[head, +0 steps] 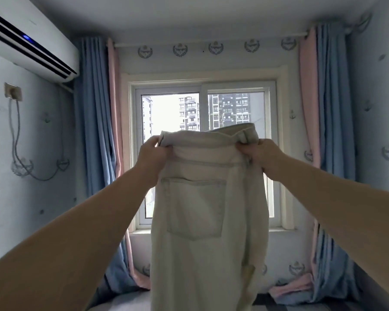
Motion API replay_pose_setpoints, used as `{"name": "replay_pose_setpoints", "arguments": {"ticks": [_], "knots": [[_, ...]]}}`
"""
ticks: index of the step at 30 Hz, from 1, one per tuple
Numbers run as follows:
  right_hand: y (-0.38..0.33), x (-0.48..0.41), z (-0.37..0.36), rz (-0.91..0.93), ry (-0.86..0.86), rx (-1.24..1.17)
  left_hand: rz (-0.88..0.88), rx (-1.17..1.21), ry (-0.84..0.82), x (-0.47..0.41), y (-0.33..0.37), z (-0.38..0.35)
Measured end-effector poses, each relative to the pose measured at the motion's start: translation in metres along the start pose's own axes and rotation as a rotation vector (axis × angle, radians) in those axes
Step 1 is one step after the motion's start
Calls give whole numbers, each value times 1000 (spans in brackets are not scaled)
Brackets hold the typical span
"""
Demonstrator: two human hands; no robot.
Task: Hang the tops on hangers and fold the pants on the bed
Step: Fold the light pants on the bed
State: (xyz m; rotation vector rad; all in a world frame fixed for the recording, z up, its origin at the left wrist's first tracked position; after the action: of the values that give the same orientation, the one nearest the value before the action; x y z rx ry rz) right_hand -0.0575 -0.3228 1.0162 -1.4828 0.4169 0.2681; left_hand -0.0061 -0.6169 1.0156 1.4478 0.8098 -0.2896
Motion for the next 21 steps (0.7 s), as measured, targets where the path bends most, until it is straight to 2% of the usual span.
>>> {"name": "replay_pose_setpoints", "arguments": {"ticks": [13, 21], "knots": [[-115, 182, 24, 122, 29, 4, -141, -57, 9, 128, 154, 67], [-162, 281, 46, 136, 51, 34, -148, -33, -72, 204, 227, 82]]}}
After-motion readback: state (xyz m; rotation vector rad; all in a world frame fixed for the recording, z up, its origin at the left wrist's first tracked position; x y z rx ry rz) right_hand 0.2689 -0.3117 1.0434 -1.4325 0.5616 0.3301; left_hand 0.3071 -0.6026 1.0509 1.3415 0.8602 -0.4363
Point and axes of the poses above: each hand's wrist, its own x-axis away from the middle knuckle, its own z-axis out of the back of the hand, y = z × x, the point moved 7 cm from there along -x, towards the middle knuckle, and after that the axes turned 5 degrees about -z, right-handed, at the moved point
